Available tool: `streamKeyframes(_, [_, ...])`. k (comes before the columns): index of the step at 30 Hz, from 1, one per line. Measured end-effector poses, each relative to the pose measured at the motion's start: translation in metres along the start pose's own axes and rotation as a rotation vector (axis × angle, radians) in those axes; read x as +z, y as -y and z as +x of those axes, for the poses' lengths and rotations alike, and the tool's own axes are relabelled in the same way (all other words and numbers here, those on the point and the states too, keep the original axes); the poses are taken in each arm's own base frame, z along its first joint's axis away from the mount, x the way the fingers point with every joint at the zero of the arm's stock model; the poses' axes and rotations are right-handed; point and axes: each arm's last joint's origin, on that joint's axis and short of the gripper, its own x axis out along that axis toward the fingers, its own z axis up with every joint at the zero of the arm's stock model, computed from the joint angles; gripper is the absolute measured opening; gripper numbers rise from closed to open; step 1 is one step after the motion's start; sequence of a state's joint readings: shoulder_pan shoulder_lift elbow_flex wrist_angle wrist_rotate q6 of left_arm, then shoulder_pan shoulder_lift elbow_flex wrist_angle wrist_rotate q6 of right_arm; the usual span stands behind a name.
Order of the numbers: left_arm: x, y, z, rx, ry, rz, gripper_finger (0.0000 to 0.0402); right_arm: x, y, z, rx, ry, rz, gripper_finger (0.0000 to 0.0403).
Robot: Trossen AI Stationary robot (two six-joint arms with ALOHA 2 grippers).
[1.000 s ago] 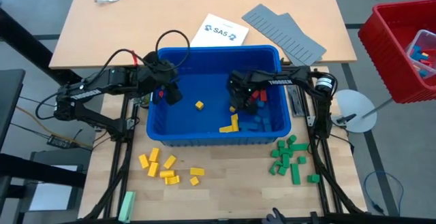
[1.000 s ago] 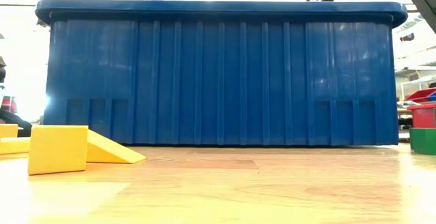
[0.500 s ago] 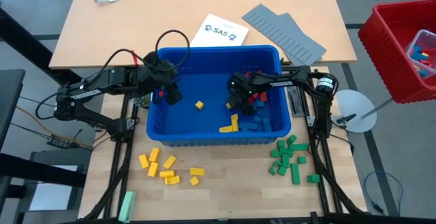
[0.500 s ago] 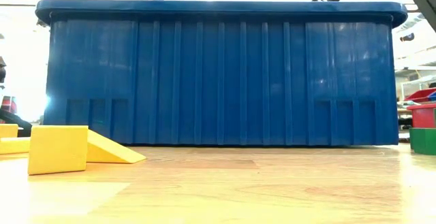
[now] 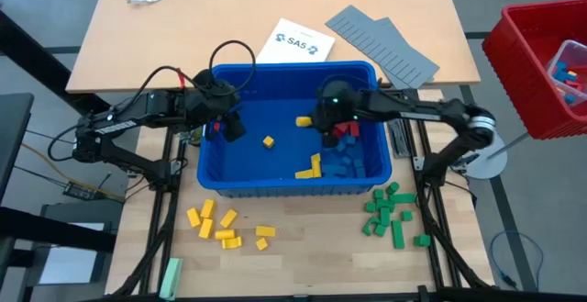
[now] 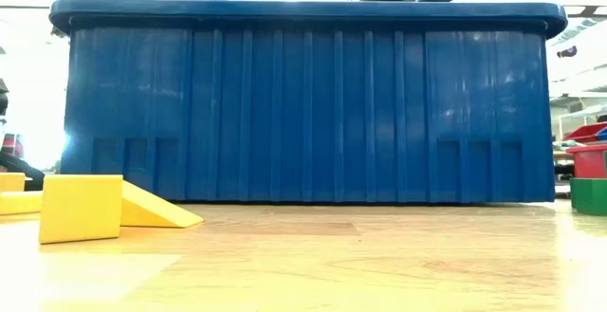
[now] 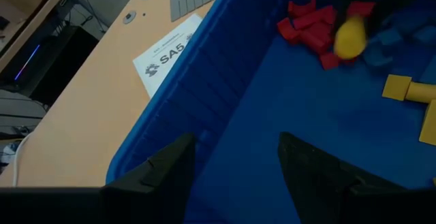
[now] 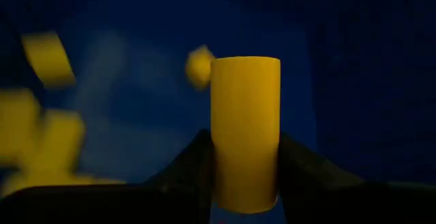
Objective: Sort blocks
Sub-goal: Remove the yellow block from the blue bin
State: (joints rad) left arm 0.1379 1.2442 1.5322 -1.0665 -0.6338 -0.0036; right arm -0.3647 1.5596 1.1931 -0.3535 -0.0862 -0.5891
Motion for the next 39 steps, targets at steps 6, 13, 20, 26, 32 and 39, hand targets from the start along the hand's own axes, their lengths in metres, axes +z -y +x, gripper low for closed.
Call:
streamKeyframes(6, [0.000, 0.000, 0.000, 0.000, 0.000, 0.000, 0.0219, 0.049, -0.038, -0.042, 0.042, 0.255, 0.179, 0.0111])
streamKeyframes(13, [0.000, 0.000, 0.000, 0.000, -0.001, 0.000, 0.0218, 0.098, -0.124, -0.059, 0.199, 0.454, 0.256, 0.0111])
streamKeyframes(20, [0.000, 0.000, 0.000, 0.001, -0.001, 0.000, 0.0218, 0.116, -0.219, -0.048, 0.240, 0.471, 0.349, 0.0111])
streamKeyframes(26, [0.000, 0.000, 0.000, 0.001, -0.001, 0.001, 0.0218, 0.104, -0.287, -0.012, 0.257, 0.393, 0.381, 0.0111])
streamKeyframes(32, [0.000, 0.000, 0.000, 0.001, 0.001, 0.000, 0.0218, 0.078, -0.321, 0.036, 0.216, 0.255, 0.480, 0.0111])
streamKeyframes(39, [0.001, 0.000, 0.000, 0.001, 0.008, -0.006, 0.0218, 0.052, -0.320, 0.095, 0.170, 0.197, 0.692, 0.0113])
